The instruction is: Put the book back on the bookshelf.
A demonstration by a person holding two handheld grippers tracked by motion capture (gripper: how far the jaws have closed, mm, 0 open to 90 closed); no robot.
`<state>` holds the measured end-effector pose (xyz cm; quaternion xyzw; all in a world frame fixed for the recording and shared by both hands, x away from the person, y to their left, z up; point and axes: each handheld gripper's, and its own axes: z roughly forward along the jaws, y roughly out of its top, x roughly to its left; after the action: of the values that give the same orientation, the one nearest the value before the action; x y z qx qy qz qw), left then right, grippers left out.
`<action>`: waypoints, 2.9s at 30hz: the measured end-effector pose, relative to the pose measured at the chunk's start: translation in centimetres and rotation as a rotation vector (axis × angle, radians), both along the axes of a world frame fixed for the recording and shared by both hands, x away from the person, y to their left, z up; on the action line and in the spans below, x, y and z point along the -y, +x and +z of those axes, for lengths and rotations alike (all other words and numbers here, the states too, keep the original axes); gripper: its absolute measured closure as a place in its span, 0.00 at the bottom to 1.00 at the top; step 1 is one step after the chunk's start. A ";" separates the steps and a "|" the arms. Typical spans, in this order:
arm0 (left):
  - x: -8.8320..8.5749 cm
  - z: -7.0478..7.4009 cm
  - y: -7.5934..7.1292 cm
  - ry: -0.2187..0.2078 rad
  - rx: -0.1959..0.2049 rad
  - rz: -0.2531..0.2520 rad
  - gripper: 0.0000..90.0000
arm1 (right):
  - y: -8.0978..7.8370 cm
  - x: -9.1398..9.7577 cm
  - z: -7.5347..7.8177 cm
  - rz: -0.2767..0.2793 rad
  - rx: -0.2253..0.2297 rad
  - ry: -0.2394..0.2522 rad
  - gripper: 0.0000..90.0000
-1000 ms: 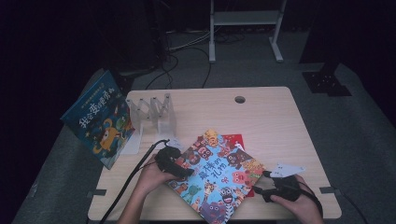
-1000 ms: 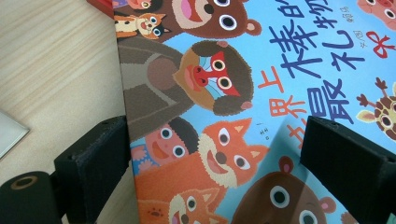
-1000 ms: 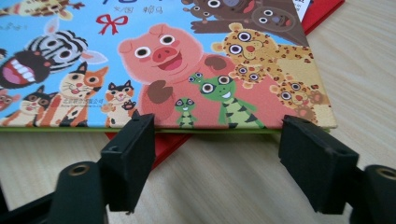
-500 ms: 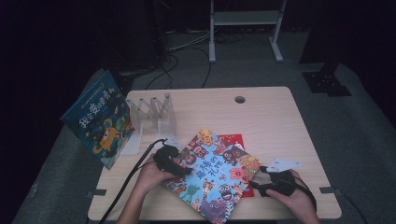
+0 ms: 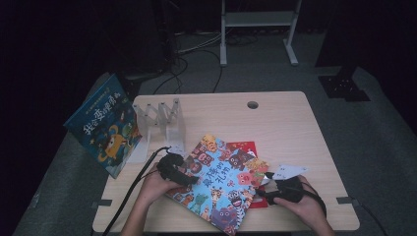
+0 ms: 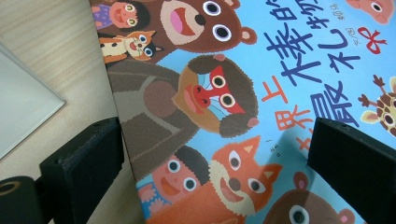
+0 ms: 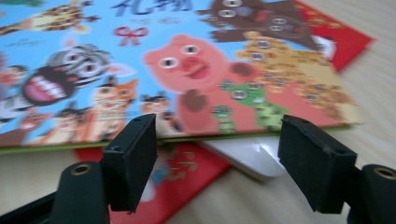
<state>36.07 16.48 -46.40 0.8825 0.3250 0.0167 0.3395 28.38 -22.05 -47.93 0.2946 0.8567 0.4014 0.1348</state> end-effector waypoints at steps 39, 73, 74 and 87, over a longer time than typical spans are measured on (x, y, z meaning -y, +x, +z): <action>-0.7 1.8 1.8 -0.062 -0.044 0.036 0.02 | 0.7 -1.7 -0.1 0.039 -0.031 0.009 0.25; 0.7 13.6 3.8 0.006 0.061 -0.098 0.24 | 2.0 -4.6 0.0 -0.014 -0.041 -0.032 0.16; 0.8 13.8 3.8 0.004 0.060 -0.098 0.25 | 2.0 -4.6 0.0 -0.016 -0.040 -0.032 0.16; 2.6 16.4 4.3 0.013 0.068 -0.149 0.30 | 2.2 -5.4 -0.2 -0.053 -0.012 -0.012 0.15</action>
<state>40.33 13.86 -30.01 0.9054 0.2465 0.0234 0.3448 30.54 -16.68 -48.17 0.3189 0.8517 0.3908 0.1420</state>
